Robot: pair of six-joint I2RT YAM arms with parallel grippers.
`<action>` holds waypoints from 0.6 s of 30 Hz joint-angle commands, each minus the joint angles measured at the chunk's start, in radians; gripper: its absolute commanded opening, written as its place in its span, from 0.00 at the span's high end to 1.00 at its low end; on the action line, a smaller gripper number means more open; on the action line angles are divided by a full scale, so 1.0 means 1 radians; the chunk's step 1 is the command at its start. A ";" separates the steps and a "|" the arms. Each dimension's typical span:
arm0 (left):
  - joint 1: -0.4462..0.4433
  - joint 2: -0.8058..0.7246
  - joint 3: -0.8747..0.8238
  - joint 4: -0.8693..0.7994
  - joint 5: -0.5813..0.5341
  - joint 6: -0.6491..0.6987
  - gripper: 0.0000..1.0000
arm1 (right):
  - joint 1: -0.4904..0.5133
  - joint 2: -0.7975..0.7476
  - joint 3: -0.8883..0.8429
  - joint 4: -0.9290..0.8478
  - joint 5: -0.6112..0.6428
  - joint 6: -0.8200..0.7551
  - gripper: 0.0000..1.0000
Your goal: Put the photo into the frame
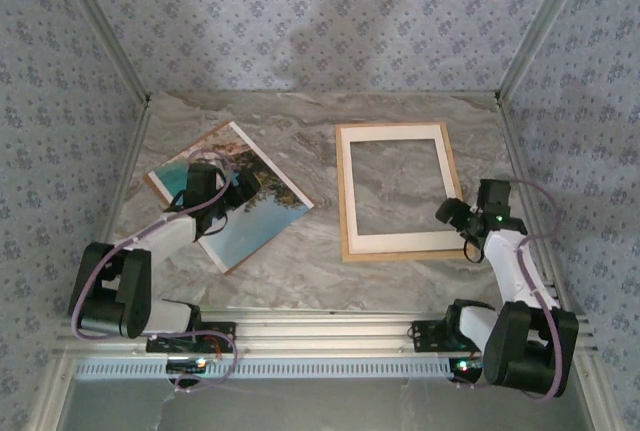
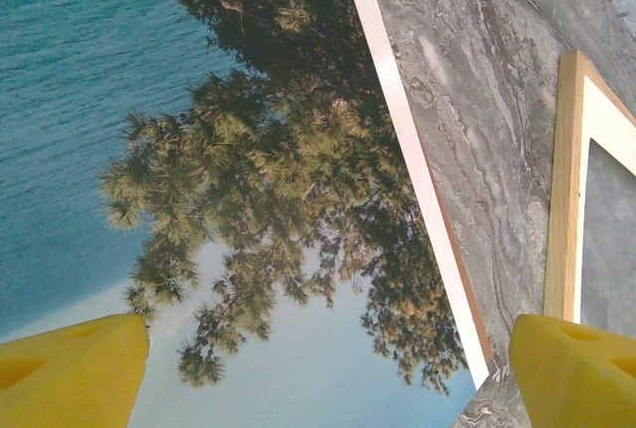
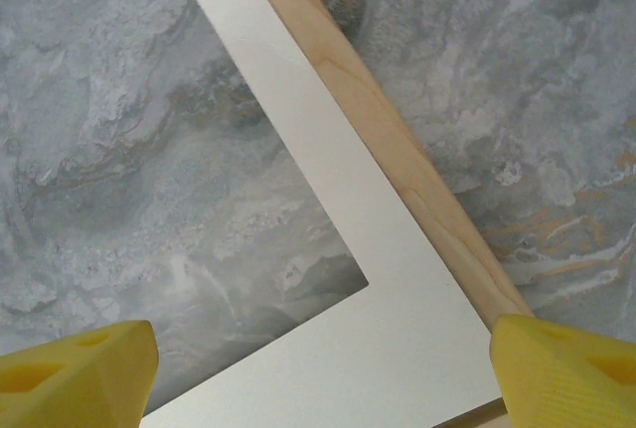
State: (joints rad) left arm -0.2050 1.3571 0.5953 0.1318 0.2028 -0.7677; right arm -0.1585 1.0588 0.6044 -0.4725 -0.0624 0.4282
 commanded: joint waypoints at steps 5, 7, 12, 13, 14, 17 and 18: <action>-0.004 0.012 0.038 0.018 0.023 0.022 0.06 | 0.165 0.055 0.121 0.063 0.143 -0.100 0.11; -0.004 0.021 0.048 0.019 0.032 0.020 0.06 | 0.208 0.121 0.148 0.173 0.079 -0.147 0.11; -0.009 0.031 0.085 -0.015 0.067 0.026 0.06 | 0.225 0.371 0.306 0.296 -0.001 -0.161 0.13; -0.012 0.027 0.091 -0.024 0.068 0.030 0.06 | 0.222 0.422 0.346 0.314 -0.009 -0.153 0.13; -0.017 0.027 0.096 -0.032 0.069 0.036 0.06 | 0.218 0.462 0.377 0.333 -0.008 -0.146 0.13; -0.030 0.025 0.109 -0.044 0.069 0.046 0.06 | 0.208 0.616 0.512 0.351 -0.008 -0.133 0.15; -0.036 0.028 0.117 -0.049 0.070 0.047 0.06 | 0.205 0.674 0.571 0.341 -0.009 -0.131 0.16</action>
State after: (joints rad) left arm -0.2283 1.3842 0.6765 0.1081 0.2512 -0.7490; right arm 0.0586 1.6363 1.0698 -0.1802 -0.0559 0.2985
